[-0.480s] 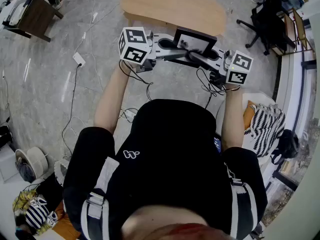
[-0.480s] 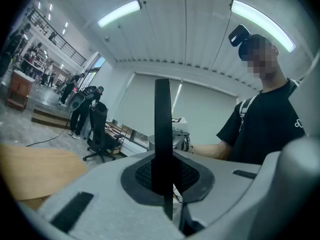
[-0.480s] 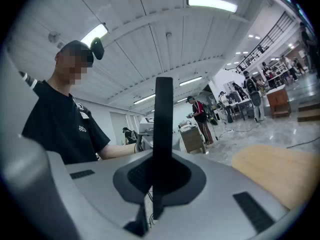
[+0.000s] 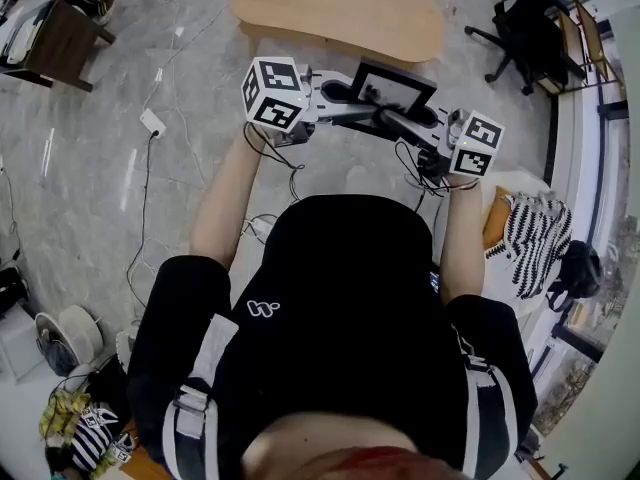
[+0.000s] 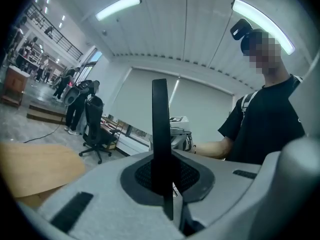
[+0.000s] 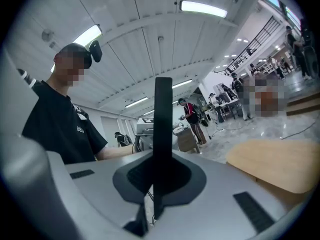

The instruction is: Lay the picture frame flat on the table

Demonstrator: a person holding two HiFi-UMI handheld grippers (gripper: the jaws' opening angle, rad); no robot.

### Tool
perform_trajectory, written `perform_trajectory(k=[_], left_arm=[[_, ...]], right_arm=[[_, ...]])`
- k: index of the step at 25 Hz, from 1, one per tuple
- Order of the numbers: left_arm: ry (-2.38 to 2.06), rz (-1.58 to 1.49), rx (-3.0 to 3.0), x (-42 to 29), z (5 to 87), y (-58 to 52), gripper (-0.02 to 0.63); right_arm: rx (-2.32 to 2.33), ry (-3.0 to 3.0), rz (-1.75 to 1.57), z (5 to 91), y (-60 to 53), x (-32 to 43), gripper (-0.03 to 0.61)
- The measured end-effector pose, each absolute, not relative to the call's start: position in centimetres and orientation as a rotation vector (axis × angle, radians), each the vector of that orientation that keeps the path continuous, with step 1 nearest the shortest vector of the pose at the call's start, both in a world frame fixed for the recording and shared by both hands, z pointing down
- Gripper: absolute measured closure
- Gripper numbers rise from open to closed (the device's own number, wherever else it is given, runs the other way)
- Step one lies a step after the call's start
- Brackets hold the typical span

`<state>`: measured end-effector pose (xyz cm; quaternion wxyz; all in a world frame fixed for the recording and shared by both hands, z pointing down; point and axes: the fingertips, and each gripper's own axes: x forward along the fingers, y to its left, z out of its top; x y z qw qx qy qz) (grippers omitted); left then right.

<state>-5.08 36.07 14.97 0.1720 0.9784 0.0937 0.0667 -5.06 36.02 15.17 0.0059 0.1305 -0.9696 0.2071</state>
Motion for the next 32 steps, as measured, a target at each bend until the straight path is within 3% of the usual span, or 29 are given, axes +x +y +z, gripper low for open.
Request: perform_trajectory(k=[14,32], left_arm=[[0.168,0.143,2.849,-4.6,15.0,31.7,0.595],[-0.092,0.246,2.645,-0.1,19.1,0.4,0.595]], right_arm=[[0.370,-3.017,0.543,15.2,31.6,-4.5,0.560],[0.142,-3.067,0.749,19.0,0.4,0.0,0.558]])
